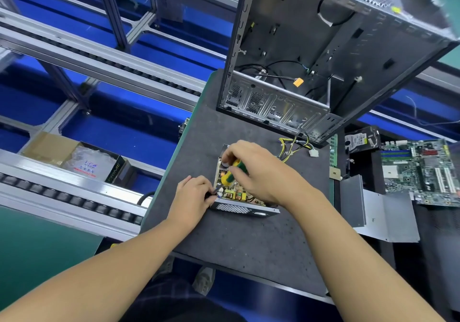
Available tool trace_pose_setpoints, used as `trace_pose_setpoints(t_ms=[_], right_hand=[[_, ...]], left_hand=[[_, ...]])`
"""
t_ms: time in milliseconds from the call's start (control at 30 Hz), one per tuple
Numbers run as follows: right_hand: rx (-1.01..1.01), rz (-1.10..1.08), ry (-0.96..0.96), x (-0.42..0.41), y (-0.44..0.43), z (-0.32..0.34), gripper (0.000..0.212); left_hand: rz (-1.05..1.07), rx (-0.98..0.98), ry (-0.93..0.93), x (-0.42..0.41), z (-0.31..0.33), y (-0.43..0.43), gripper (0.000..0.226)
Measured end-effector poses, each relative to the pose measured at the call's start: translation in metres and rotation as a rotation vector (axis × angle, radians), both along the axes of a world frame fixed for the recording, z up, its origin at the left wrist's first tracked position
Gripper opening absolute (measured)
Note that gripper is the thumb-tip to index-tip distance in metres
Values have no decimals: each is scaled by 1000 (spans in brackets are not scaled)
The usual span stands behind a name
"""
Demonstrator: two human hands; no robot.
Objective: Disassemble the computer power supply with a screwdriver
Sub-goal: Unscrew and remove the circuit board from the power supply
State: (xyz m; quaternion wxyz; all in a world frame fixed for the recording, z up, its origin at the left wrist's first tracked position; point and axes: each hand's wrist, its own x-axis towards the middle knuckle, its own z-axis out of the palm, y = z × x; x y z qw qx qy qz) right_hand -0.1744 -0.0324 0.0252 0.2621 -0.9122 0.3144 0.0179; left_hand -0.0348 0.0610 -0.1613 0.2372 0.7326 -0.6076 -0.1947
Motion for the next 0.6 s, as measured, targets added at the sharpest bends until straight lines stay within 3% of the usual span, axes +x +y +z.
trace_pose_setpoints(t_ms=[133, 300, 600], right_hand=[[14, 2, -23, -6, -3, 7, 17], [29, -16, -69, -10, -3, 9, 16], [39, -20, -93, -10, -3, 5, 16]], left_hand=[[4, 101, 57, 5, 6, -9, 8], [26, 267, 93, 8, 13, -18, 22], [73, 342, -57, -3, 30, -23, 11]])
